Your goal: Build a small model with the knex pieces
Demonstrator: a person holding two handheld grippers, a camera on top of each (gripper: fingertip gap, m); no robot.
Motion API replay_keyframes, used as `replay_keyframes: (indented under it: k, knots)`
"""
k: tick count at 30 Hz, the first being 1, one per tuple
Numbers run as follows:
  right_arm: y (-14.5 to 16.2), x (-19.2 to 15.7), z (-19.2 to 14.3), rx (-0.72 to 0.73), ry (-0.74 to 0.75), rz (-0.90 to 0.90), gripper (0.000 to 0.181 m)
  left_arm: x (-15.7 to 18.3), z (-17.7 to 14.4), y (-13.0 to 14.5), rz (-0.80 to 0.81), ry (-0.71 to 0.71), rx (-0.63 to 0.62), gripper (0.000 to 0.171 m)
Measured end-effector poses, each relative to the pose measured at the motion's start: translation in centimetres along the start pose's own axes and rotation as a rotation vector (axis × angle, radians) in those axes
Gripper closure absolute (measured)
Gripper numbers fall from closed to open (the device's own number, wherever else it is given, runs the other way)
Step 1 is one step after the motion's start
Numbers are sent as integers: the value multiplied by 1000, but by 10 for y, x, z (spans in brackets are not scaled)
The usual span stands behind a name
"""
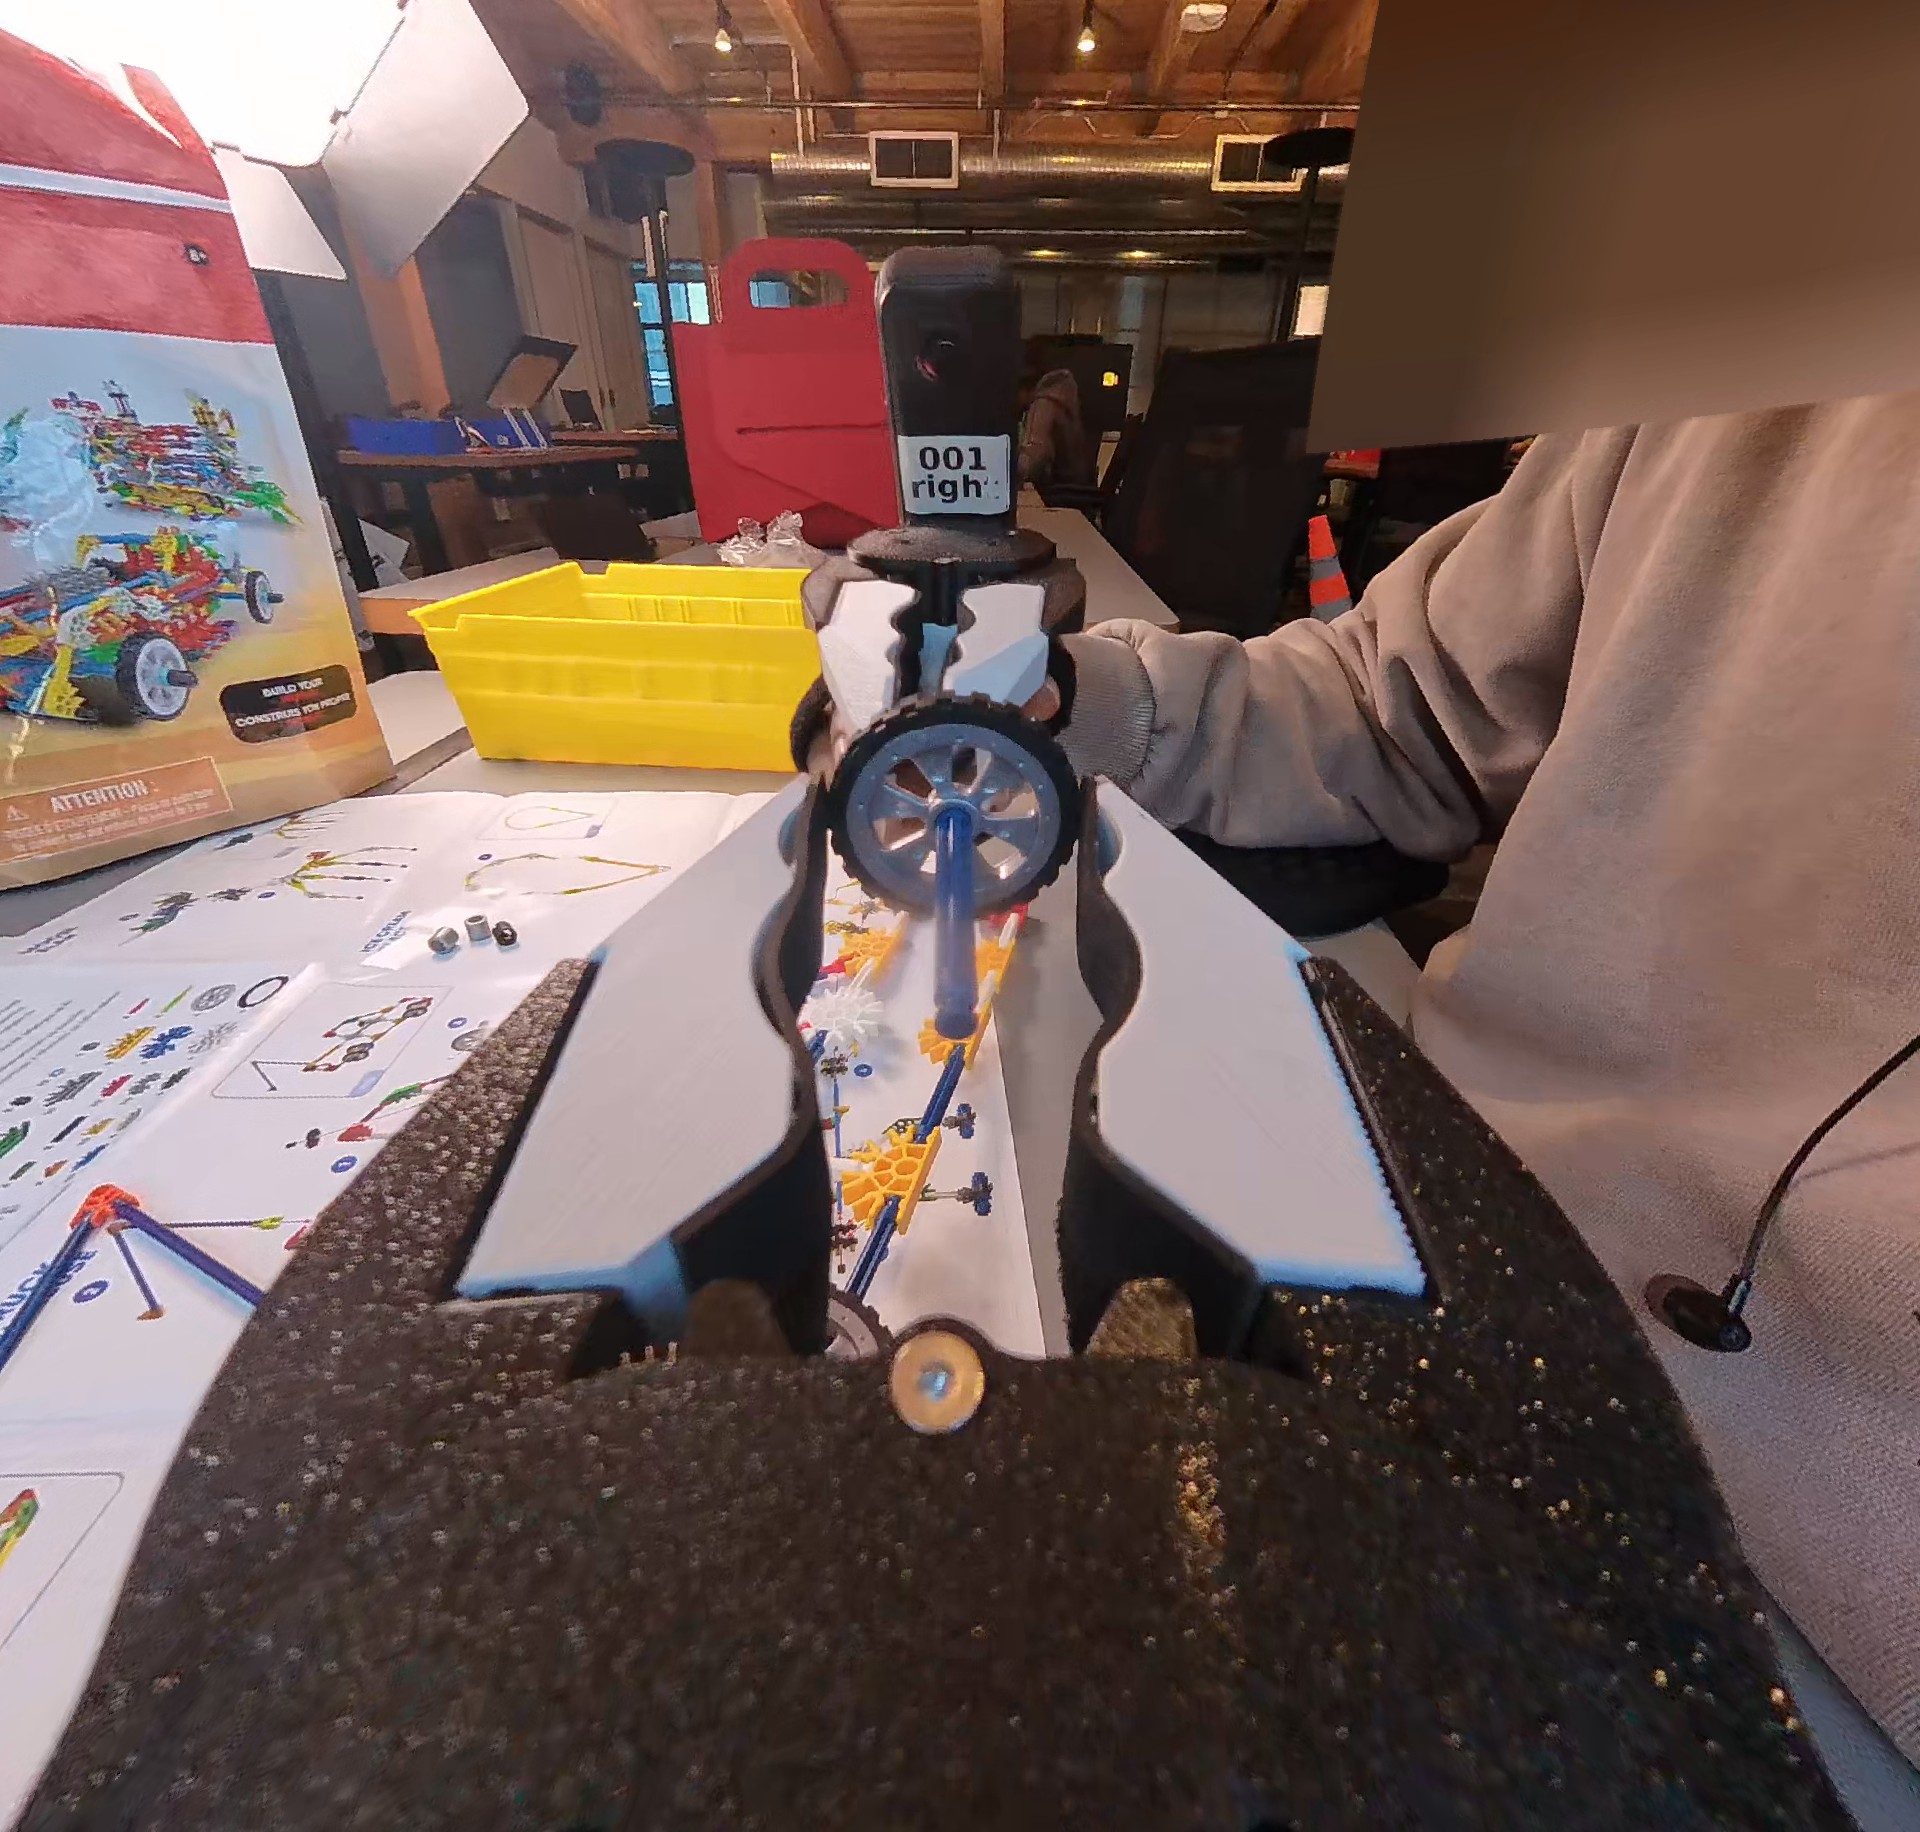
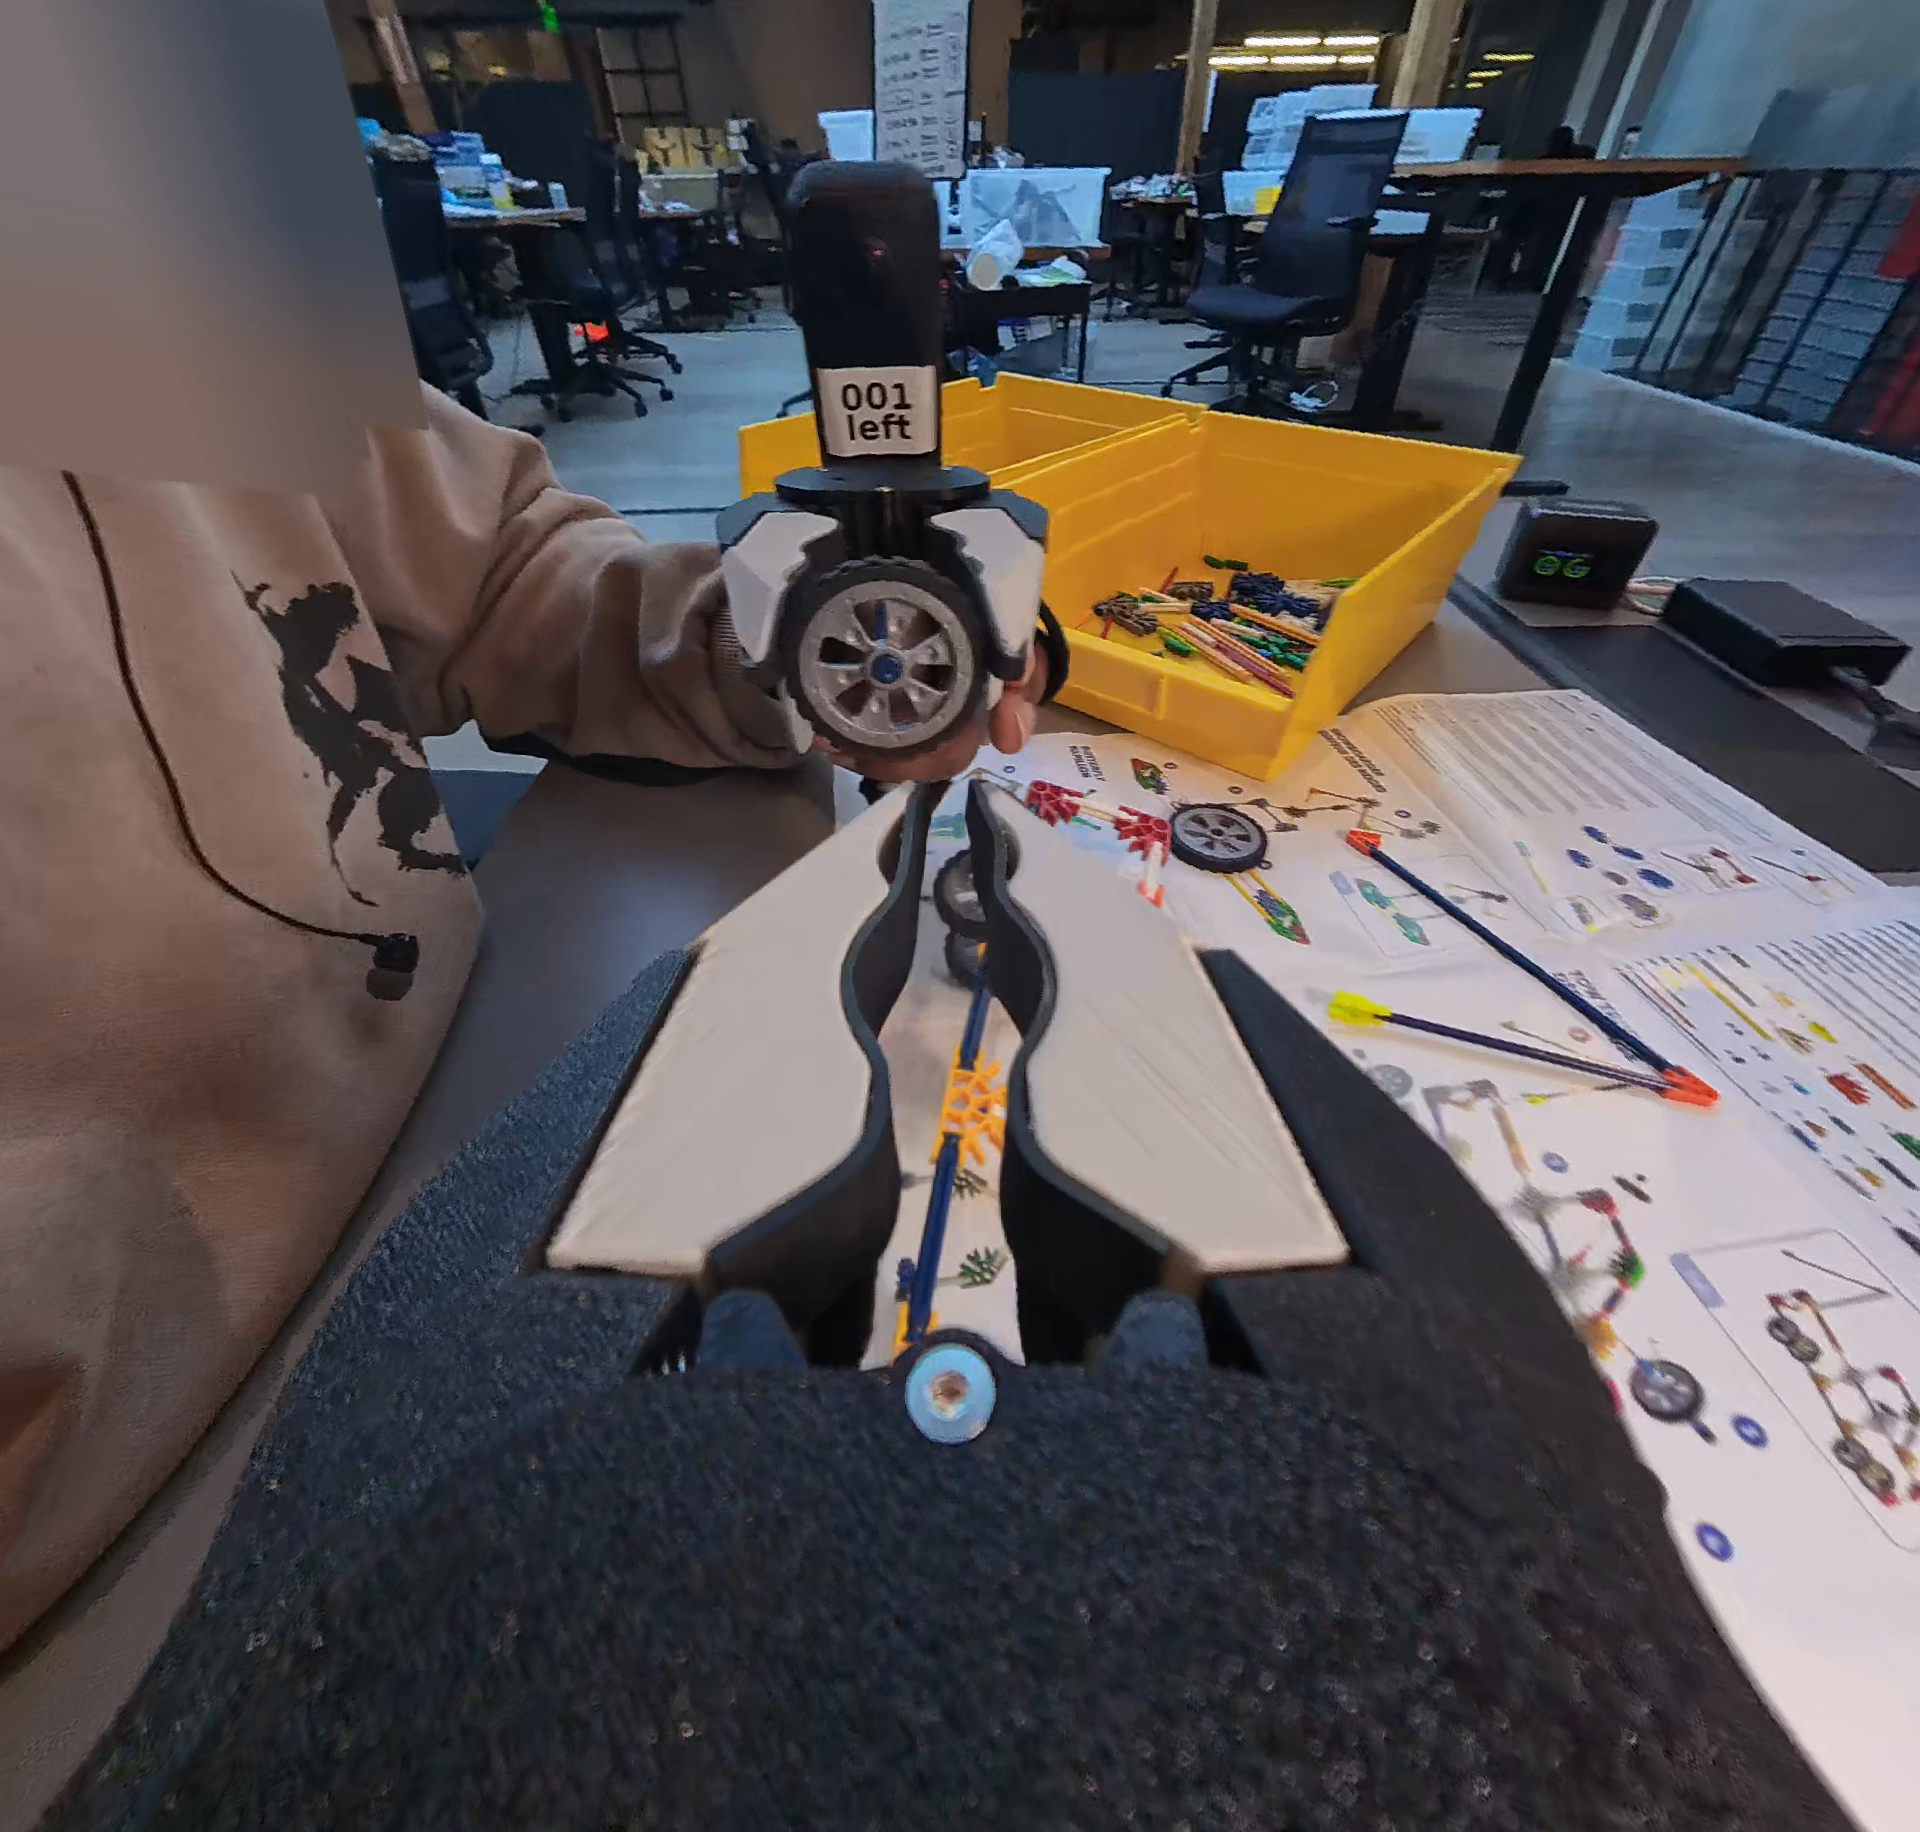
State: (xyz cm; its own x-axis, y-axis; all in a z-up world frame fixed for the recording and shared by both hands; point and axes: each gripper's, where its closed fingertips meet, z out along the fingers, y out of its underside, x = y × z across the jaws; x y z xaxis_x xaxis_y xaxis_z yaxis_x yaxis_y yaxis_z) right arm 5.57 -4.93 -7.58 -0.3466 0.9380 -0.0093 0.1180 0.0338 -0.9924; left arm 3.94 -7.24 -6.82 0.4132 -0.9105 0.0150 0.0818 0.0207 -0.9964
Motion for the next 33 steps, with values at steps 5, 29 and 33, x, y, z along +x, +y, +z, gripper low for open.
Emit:
replay_keyframes:
  k: [5, 29, 33]
  knots:
    - [2, -19, 18, -3, -56, -9, 176, 3, 2, 2, 3, 11, -9, 125]
    - [7, -10, 16, -6, -23, -3, 178, -6, 3, 22, 23, -20, -107, 125]
    - [11, 1, 11, -28, 23, 3, 176, -27, -6, 22, -28, -91, -79, 125]
